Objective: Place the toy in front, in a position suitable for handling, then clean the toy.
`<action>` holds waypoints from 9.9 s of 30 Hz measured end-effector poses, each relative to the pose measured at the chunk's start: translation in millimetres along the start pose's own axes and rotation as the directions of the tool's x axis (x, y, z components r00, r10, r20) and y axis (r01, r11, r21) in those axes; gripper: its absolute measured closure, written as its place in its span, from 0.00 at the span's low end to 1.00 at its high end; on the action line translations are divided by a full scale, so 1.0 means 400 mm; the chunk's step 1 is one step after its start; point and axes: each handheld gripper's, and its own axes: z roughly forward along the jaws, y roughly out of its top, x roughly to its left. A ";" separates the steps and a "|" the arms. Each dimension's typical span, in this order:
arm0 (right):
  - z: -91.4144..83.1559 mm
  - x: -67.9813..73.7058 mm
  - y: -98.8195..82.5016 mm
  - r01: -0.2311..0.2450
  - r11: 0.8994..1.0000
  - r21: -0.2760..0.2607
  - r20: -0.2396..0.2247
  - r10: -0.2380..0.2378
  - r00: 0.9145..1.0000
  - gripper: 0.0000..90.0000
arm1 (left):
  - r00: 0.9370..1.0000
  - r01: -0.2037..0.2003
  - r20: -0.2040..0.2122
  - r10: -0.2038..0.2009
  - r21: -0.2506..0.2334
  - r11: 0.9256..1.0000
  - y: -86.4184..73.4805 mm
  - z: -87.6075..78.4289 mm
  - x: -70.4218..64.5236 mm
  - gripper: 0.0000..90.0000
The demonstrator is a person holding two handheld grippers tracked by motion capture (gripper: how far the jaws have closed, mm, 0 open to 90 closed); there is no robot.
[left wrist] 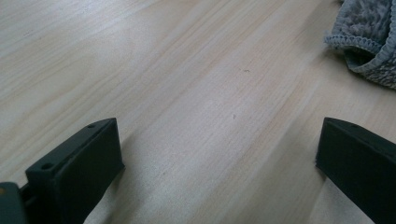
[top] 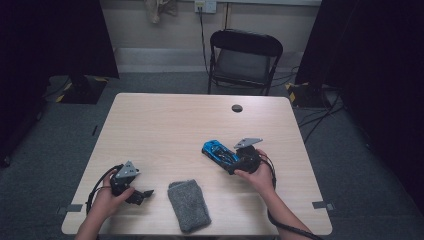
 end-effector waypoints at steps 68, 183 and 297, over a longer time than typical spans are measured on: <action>0.000 0.011 -0.065 0.007 0.999 -0.037 0.031 -0.006 1.000 0.28 | 0.987 -0.037 0.157 0.044 -0.052 0.998 0.106 -0.052 -0.117 0.17; 0.001 0.011 -0.065 0.006 0.999 -0.038 0.033 -0.005 0.999 0.28 | 0.989 0.132 -0.048 -0.137 -0.094 0.987 0.173 -0.003 -0.030 0.22; 0.001 0.011 -0.065 0.009 0.999 -0.038 0.033 -0.008 0.999 0.29 | 0.987 0.053 0.153 -0.042 -0.071 0.996 0.506 0.354 -0.266 0.79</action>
